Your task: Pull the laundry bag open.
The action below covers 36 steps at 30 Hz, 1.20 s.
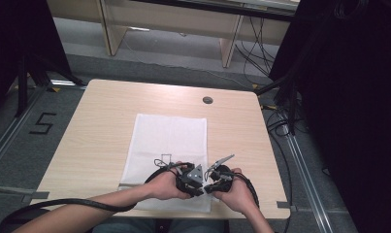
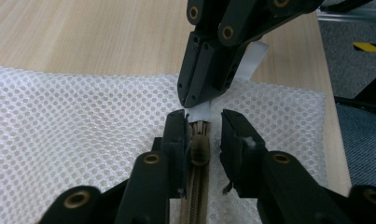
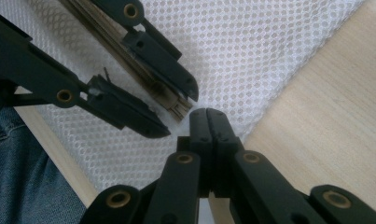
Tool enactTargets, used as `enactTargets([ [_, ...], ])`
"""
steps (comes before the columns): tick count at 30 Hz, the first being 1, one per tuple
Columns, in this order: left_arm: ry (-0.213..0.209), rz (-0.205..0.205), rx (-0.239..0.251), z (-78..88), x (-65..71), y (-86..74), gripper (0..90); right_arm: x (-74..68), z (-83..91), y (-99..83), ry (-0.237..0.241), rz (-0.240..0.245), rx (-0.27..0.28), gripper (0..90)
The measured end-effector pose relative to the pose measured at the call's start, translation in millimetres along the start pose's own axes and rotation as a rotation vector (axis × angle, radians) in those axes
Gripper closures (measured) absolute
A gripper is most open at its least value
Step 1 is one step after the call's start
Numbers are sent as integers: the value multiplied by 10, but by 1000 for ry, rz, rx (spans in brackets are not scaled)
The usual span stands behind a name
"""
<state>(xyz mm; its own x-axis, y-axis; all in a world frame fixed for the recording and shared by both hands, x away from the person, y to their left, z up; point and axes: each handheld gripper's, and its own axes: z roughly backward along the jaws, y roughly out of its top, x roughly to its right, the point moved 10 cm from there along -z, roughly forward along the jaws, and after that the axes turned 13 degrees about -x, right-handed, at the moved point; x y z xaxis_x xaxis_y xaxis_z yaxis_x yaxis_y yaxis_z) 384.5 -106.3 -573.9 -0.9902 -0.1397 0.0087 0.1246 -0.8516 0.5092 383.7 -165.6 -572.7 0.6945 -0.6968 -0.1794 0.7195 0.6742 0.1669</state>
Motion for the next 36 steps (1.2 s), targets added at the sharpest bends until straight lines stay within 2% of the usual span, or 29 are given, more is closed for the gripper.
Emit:
enactTargets([
  [1, -5, 14, 3, -1, 7, 2, 749, 3, -2, 2, 0, 2, 3, 900],
  [3, -4, 7, -2, 11, -12, 2, 782, 2, 0, 0, 1, -1, 2, 900],
  [4, -9, 20, -4, 9, -8, 2, 800, 2, 0, 1, 2, -1, 3, 900],
  [6, -9, 24, -8, 9, -9, 4, 806, 10, -3, 8, 1, 11, 8, 900],
  [7, -7, 14, -10, 11, -16, 6, 807, 10, -3, 8, 2, 10, 8, 900],
  [9, -15, 31, -15, 9, -13, 4, 808, 9, -5, 10, 7, 10, 10, 900],
  [12, -15, 25, -21, 8, -27, 0, 802, 7, -3, 8, 7, 4, 9, 900],
  [13, -16, 28, -16, 3, -23, 4, 800, -13, -4, 2, 18, -20, 5, 900],
  [15, -19, 42, -8, -11, -10, 11, 801, -10, -3, 1, 16, -17, 4, 900],
  [20, -18, 45, -17, -6, -21, -3, 820, -8, -4, 1, 15, -20, 6, 900],
  [21, -18, 62, -6, -10, -17, 10, 821, 1, -4, 5, 8, -10, 7, 900],
  [23, -25, 62, -2, -11, -14, 21, 823, -1, -2, 0, -2, -4, -1, 900],
  [24, -28, 59, -10, -7, -17, 15, 824, -6, -3, -3, -9, -12, -9, 900],
  [25, -28, 54, -13, -6, -18, 13, 825, 4, -7, 7, -16, 6, -4, 900],
  [28, -25, 31, -42, 20, -37, 2, 826, -7, -5, 4, -18, 7, -17, 900],
  [33, -19, 31, -50, 26, -42, 8, 827, 32, -13, -4, -41, 49, -29, 900],
  [35, -19, 27, -54, 32, -41, 3, 827, -9, -4, -21, -14, 15, -39, 900],
  [36, -16, 32, -57, 35, -41, -3, 827, -17, -8, -3, -12, -9, -25, 900],
])
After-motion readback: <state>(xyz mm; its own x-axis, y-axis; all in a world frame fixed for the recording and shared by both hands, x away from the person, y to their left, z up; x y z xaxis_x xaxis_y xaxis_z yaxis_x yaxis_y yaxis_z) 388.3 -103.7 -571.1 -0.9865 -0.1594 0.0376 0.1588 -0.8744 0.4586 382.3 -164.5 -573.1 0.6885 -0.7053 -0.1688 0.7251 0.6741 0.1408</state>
